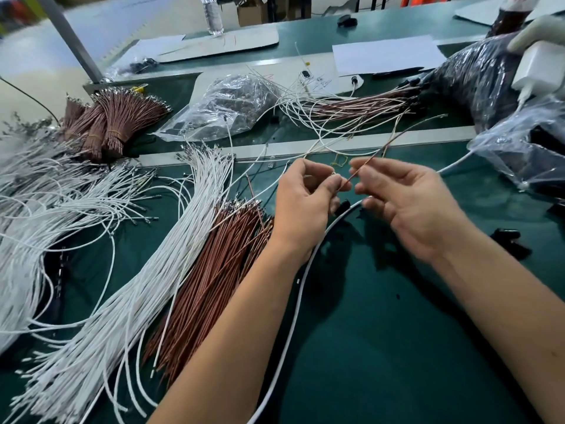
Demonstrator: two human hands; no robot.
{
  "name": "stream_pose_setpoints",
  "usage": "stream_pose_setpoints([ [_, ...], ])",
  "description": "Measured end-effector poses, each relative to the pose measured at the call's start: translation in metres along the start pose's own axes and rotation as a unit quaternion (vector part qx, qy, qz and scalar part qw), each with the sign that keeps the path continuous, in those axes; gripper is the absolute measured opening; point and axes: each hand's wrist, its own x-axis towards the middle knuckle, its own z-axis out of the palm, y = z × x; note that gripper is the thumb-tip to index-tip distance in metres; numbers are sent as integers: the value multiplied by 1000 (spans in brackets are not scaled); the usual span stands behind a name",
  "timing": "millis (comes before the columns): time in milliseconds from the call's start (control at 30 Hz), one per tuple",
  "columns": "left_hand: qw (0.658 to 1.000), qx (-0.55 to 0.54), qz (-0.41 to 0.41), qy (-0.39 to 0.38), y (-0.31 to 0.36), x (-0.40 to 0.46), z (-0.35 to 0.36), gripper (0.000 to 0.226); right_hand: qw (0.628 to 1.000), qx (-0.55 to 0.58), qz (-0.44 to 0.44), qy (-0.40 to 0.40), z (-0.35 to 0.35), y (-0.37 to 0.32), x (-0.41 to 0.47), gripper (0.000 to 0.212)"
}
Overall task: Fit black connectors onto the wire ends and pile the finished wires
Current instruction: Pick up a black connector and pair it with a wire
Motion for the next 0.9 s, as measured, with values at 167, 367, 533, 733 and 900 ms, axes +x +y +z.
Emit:
stream_pose_setpoints([
  [167,998,62,27,8,-4,1,-3,13,997,-58,-41,34,12,8,-3,7],
  [367,994,82,61,45,-9,4,-11,9,994,56,-44,81,-1,0,3,7],
  [533,994,-98,-39,2,-4,2,-9,27,991,72,-70,85,-3,-2,4,8],
  [733,989,-136,-56,-21,0,2,-11,17,990,73,-74,94,-9,-4,6,7],
  [900,993,65,1,96,-3,6,-20,13,990,63,-61,110,-12,-5,7,10],
])
